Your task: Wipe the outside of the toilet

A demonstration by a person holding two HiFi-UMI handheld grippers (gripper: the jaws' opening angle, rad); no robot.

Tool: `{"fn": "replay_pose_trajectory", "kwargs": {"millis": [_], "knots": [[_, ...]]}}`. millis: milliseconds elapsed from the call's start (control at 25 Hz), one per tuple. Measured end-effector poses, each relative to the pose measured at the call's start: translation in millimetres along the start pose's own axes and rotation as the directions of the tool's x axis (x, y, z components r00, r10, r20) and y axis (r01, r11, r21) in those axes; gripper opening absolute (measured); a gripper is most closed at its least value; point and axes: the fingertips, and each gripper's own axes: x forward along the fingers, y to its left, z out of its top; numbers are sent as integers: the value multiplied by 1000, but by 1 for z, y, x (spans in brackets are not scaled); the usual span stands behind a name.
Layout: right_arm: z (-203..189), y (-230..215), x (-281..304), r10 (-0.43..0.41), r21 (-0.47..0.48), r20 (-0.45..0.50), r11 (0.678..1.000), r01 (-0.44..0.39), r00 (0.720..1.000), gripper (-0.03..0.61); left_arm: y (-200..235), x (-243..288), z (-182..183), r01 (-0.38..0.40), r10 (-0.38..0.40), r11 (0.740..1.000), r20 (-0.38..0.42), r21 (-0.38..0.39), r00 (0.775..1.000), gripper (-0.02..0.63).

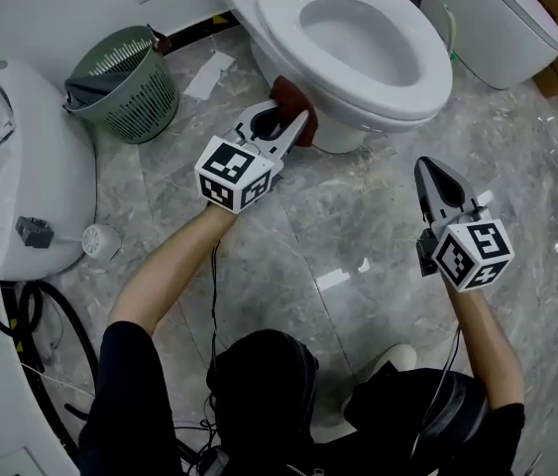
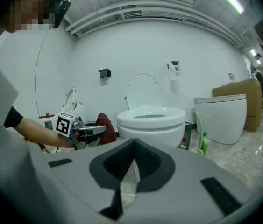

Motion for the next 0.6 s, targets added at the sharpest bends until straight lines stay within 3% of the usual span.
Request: {"fn": "replay_pose_trajectory", "kwargs": {"millis": [200, 400, 600], "knots": [[-3, -9, -9, -41, 0, -10, 999, 41, 999, 2, 88, -1, -18, -135, 135, 991, -27, -8, 990, 61], [-5, -17, -27, -85, -1, -31, 996, 85, 996, 2, 177, 8, -38, -281, 278, 960, -80, -21, 957, 61], [7, -39, -48, -141, 11, -24, 990, 141, 990, 2, 213, 33, -48, -319, 317, 948, -123, 3, 940, 63]]}}
